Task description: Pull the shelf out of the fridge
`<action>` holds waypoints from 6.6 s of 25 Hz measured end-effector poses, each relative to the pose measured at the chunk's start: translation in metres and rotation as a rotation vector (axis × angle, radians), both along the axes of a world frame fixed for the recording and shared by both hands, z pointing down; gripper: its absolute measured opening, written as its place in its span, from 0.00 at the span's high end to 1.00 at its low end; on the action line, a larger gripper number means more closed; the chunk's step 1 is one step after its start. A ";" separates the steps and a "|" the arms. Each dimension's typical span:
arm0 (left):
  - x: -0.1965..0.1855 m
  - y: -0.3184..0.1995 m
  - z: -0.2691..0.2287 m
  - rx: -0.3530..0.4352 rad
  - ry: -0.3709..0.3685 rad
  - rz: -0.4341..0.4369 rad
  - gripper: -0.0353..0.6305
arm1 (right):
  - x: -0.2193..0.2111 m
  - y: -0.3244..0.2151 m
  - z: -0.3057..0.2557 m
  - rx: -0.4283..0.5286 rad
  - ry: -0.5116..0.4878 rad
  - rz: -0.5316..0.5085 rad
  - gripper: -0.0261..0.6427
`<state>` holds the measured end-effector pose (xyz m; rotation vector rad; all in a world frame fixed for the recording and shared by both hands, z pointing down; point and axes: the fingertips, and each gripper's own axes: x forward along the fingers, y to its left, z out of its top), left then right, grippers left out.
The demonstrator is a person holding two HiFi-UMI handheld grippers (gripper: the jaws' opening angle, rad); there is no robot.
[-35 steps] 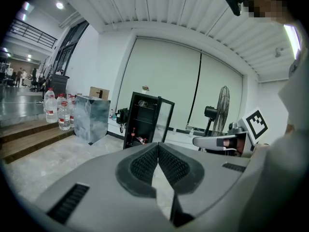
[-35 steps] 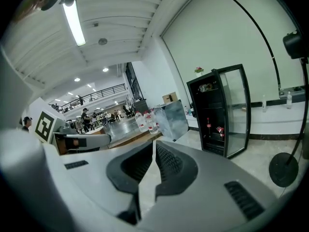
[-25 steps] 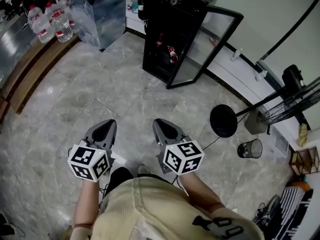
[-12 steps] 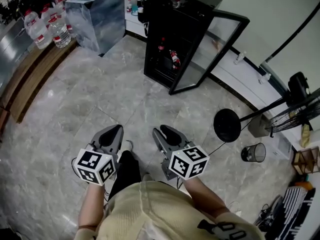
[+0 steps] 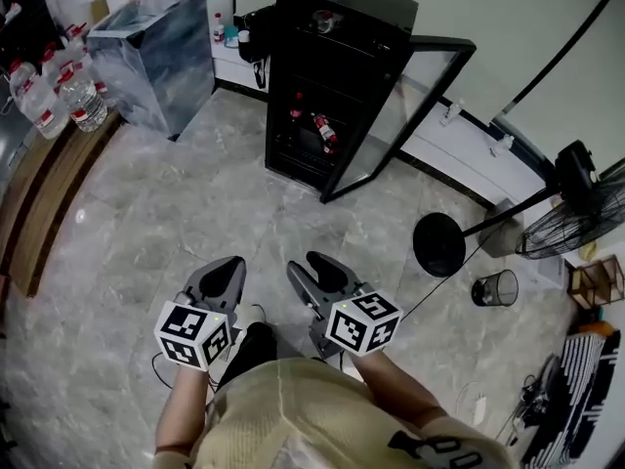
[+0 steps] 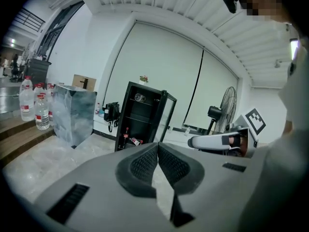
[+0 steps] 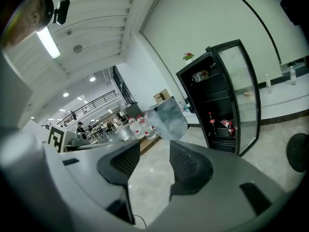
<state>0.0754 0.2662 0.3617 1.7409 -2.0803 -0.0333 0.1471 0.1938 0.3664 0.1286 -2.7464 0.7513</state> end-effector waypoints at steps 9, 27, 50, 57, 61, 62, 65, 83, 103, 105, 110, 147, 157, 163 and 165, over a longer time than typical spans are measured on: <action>-0.073 -0.023 0.002 -0.002 0.010 0.067 0.92 | -0.068 -0.028 0.001 -0.128 -0.037 0.124 0.66; -0.168 -0.132 0.024 0.041 0.027 0.091 0.92 | -0.153 -0.172 0.035 -0.315 -0.124 0.399 0.66; -0.282 -0.354 0.092 -0.014 0.022 0.104 0.92 | -0.259 -0.389 0.124 -0.494 -0.132 0.586 0.67; -0.290 -0.400 0.100 0.011 0.024 0.122 0.92 | -0.270 -0.438 0.140 -0.513 -0.164 0.641 0.68; -0.304 -0.412 0.108 0.001 0.035 0.110 0.92 | -0.279 -0.466 0.146 -0.555 -0.199 0.681 0.68; -0.308 -0.415 0.111 0.001 0.034 0.110 0.92 | -0.282 -0.472 0.147 -0.562 -0.207 0.689 0.68; -0.321 -0.429 0.118 0.008 0.022 0.110 0.92 | -0.293 -0.490 0.153 -0.562 -0.221 0.710 0.68; -0.366 -0.496 0.160 0.064 -0.042 0.187 0.92 | -0.330 -0.582 0.198 -0.633 -0.378 0.933 0.68; -0.389 -0.487 0.183 0.040 0.004 0.224 0.92 | -0.325 -0.648 0.220 -0.614 -0.408 1.130 0.80; -0.389 -0.487 0.184 0.031 0.015 0.234 0.92 | -0.325 -0.650 0.218 -0.601 -0.414 1.134 0.84; -0.390 -0.487 0.188 0.023 0.054 0.250 0.92 | -0.324 -0.648 0.217 -0.591 -0.444 1.135 0.85; -0.364 -0.530 0.208 0.106 0.659 0.085 0.75 | -0.299 -0.570 0.217 -0.686 -0.484 1.063 0.88; -0.365 -0.543 0.213 0.154 0.788 0.001 0.72 | -0.294 -0.554 0.217 -0.698 -0.491 1.050 0.88; -0.368 -0.554 0.209 0.197 0.799 -0.004 0.72 | -0.289 -0.541 0.219 -0.707 -0.466 1.052 0.88; -0.370 -0.556 0.209 0.199 0.801 -0.009 0.72 | -0.287 -0.537 0.219 -0.706 -0.466 1.044 0.88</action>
